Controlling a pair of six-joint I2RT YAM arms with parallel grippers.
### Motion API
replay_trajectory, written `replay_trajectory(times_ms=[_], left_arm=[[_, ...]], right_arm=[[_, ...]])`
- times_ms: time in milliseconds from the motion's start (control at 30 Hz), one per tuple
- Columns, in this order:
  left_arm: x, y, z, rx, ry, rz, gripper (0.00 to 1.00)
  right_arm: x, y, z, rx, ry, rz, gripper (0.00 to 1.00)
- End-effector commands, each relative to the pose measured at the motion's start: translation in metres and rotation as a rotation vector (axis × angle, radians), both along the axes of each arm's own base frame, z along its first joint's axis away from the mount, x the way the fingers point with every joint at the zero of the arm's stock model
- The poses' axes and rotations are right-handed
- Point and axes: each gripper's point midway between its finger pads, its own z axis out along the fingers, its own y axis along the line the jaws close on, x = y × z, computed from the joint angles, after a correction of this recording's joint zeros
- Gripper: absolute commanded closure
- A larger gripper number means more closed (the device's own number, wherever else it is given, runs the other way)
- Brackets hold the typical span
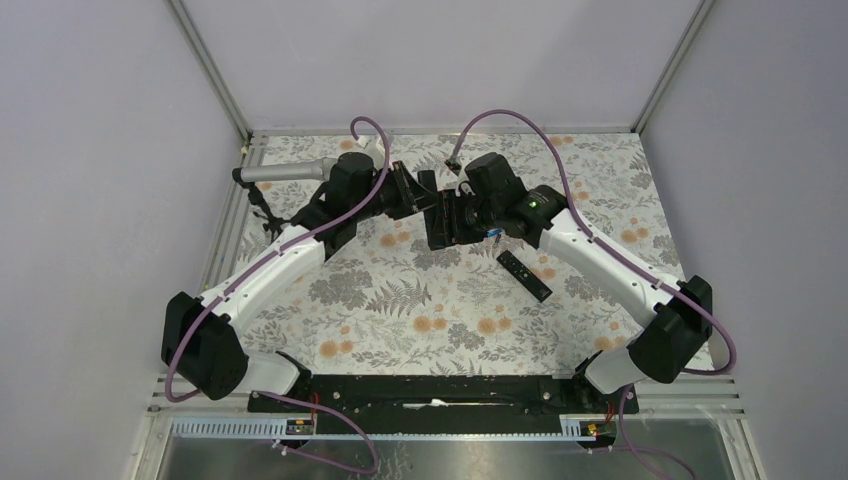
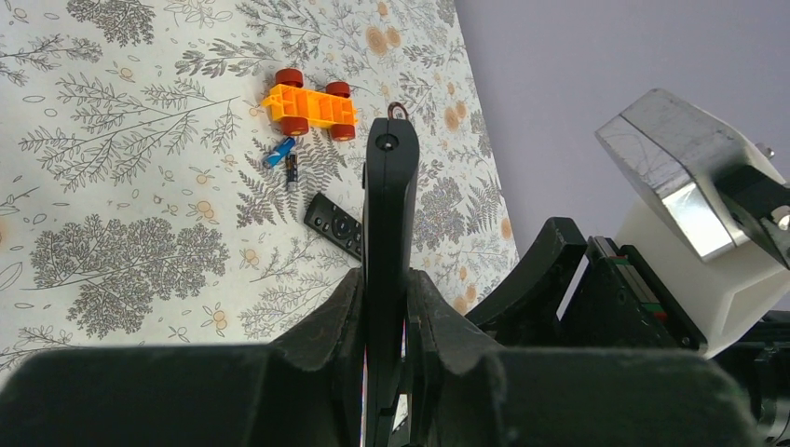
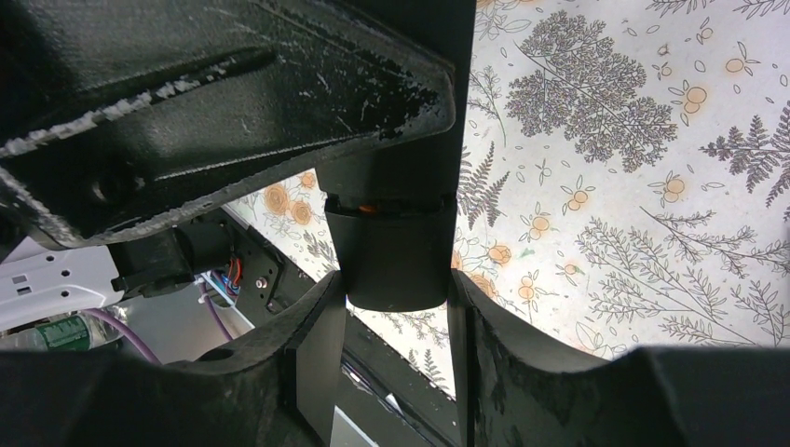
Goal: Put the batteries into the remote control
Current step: Load the battery cover into the remote control.
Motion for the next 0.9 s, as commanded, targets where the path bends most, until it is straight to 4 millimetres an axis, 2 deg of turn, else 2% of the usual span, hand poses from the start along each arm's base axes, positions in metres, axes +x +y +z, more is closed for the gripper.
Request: replay_trajectory(times_ms=[0,467,867], left_arm=[[-0.014,-0.012,0.067,-0.174,-0.141,-0.083,1.0],[-0.031,-0.014,0.062,-0.178,-0.145,-0.161,1.0],[-0.031,-0.017,0.065,-0.268,-0.004,-0.191,1.0]], right_arm=[[0.01,0.001,-0.004,-0.038,-0.004,-0.032,0.57],[0.03,0.005,0.002,-0.023,-0.017,-0.071,0.57],[0.036,0.003,0.011,-0.018,0.004,-0.094,0.51]])
